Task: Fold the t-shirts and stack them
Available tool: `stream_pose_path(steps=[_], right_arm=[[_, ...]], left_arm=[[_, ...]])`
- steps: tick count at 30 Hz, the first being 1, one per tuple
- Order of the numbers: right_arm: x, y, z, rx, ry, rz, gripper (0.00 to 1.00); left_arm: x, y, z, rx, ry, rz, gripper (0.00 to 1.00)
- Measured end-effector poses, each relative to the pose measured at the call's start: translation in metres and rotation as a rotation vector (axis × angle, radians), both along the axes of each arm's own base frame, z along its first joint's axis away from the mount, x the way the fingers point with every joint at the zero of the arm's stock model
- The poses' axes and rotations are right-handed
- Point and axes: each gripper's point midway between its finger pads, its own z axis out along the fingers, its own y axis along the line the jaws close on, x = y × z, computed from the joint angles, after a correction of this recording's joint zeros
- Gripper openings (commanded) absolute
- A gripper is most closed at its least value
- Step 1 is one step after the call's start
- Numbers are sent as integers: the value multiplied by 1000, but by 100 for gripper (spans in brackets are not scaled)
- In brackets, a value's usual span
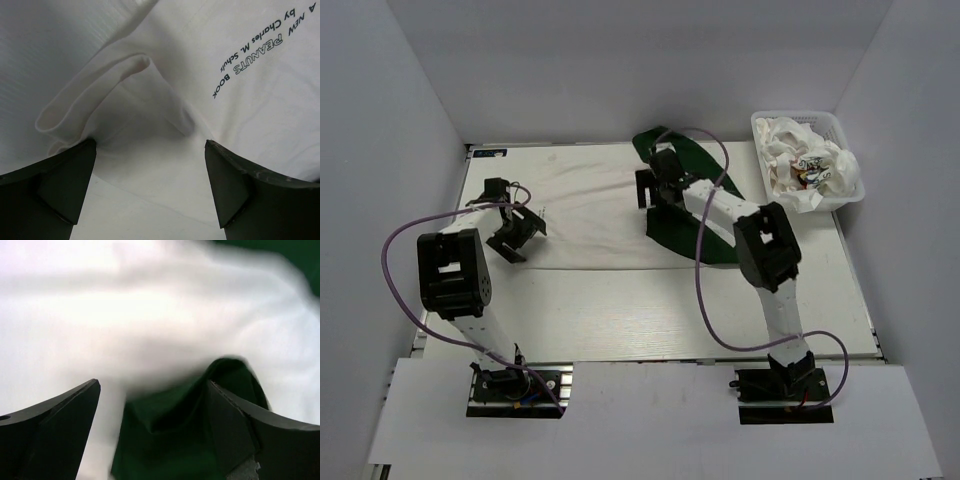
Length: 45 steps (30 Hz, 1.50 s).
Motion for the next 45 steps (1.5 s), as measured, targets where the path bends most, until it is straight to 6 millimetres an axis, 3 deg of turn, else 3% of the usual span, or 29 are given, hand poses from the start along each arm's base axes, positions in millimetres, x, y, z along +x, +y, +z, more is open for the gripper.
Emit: stream_pose_path(steps=[1, 5, 8, 9, 12, 15, 18, 21, 26, 33, 37, 40, 45], right_arm=[[28, 2, 7, -8, -51, -35, 90], [96, -12, 13, -25, -146, -132, 90], [103, -40, 11, -71, -158, -159, 90], [98, -50, 9, -78, -156, -158, 90], [56, -66, 11, -87, -120, -106, 90], [5, -64, 30, -46, -131, -23, 90], [-34, -58, 52, 14, -163, 15, 90], [-64, -60, 49, 57, -142, 18, 90], [-92, -78, 5, 52, -20, -27, 90], [-92, -93, -44, -18, 106, -127, 90], [-98, -96, -43, 8, 109, -169, 90], [-123, -108, -44, 30, 129, -207, 90], [-181, -126, -44, 55, 192, -225, 90]], left_arm=[[1, 0, 0, 0, 0, -1, 100], [2, 1, 0, 1, 3, -2, 100], [3, 1, 1, 2, 4, -3, 100], [3, 1, 1, 2, 4, -3, 100], [2, 1, 1, 2, 5, -6, 100], [3, 1, 1, 3, 4, -10, 100], [6, 1, 4, 4, -4, -16, 100], [11, 0, 6, 0, -21, -22, 100], [14, -5, 7, -10, -34, -40, 100], [15, -13, 0, -14, -38, -69, 100], [9, -13, -1, -5, -66, -70, 100], [-3, -14, -1, -2, -84, -71, 100], [-59, -25, 0, -19, -70, -85, 100]])
